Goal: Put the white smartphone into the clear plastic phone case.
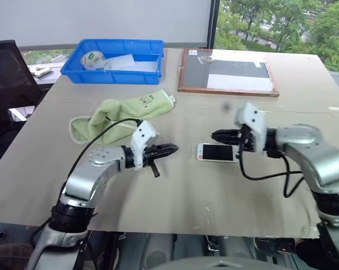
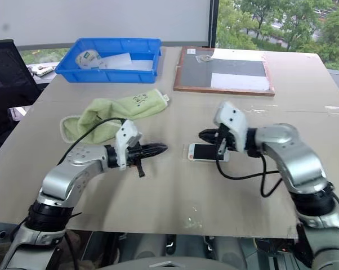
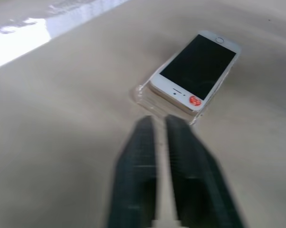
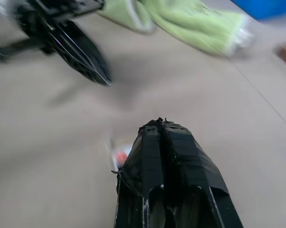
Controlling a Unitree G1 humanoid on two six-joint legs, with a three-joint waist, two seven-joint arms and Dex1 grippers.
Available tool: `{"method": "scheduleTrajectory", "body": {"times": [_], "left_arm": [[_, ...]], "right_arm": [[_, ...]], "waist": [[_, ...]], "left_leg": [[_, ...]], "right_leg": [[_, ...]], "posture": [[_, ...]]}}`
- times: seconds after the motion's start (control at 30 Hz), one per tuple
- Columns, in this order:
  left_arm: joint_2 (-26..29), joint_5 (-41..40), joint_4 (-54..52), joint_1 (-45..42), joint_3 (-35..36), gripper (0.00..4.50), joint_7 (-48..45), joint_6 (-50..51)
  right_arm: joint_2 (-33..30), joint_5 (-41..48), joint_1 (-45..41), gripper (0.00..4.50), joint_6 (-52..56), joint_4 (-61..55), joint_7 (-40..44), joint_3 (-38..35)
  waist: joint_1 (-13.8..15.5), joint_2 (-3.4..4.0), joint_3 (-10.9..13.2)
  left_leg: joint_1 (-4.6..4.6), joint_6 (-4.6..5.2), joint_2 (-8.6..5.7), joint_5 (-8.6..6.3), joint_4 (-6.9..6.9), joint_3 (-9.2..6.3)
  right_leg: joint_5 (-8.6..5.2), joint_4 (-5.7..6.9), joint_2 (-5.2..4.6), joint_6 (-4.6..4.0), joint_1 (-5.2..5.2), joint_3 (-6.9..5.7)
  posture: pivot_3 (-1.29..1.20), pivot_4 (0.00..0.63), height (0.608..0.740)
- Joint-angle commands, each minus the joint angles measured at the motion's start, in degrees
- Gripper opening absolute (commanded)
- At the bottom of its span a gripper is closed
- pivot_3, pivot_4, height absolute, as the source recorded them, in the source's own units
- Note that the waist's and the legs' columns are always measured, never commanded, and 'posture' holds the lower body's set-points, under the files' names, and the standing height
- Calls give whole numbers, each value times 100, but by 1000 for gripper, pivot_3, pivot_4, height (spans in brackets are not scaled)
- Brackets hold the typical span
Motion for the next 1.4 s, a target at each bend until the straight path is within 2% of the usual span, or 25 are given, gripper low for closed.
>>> {"method": "scheduleTrajectory", "body": {"times": [0.03,0.17,0.3,0.63,0.8,0.9,1.0,1.2,1.4], "left_arm": [[-32,280,300,-93,-240,27,-83,-275],[-171,697,854,-268,-535,27,31,-473],[-382,945,1339,-431,-698,27,46,-755],[-844,1256,2088,-769,-916,27,-130,-1316],[-1037,1202,1759,-919,-929,27,-143,-978],[-981,1115,1557,-959,-838,27,-235,-766],[-820,915,1345,-964,-641,27,-419,-531],[-756,846,1295,-1090,-656,27,-540,-301],[-856,872,1275,-1181,-806,27,-597,-179]], "right_arm": [[-353,-107,465,0,179,-397,-395,-416],[-731,-323,1065,0,136,-478,-744,-579],[-815,-410,1265,0,116,-451,-993,-529],[-820,-910,980,0,-313,20,-1072,540],[-643,-994,803,0,-339,76,-1098,772],[-489,-935,737,0,-284,32,-1157,669],[-412,-654,729,0,59,-254,-1190,211],[-777,-446,982,0,395,-658,-1120,-241],[-1072,-418,1199,0,479,-697,-1136,-294]], "waist": [[0,1,0],[-8,1,1],[16,5,-2],[169,14,-7],[179,14,-8],[142,13,-7],[110,11,-3],[114,11,0],[87,10,1]], "left_leg": [[2,0,0,0,0,0],[5,0,-3,0,1,-1],[8,1,-5,0,2,0],[9,3,-13,1,18,-19],[8,4,-19,2,25,-48],[3,5,-21,3,26,-55],[-1,5,-20,3,25,-53],[-7,3,-17,2,7,-51],[-4,3,-16,2,13,-46]], "right_leg": [[-1,1,-8,-1,0,0],[-5,3,-8,-10,0,4],[-9,4,-7,-16,3,-1],[-13,0,-37,-21,34,-50],[-13,-1,-43,-21,49,-75],[-13,0,-36,-20,51,-76],[-3,-2,-20,1,47,-67],[-5,-4,-3,6,33,-68],[-12,-4,-9,-4,33,-61]], "posture": [[0,150,740],[0,150,740],[0,150,740],[0,150,740],[0,150,740],[0,150,740],[0,150,740],[0,150,740],[0,150,740]]}}
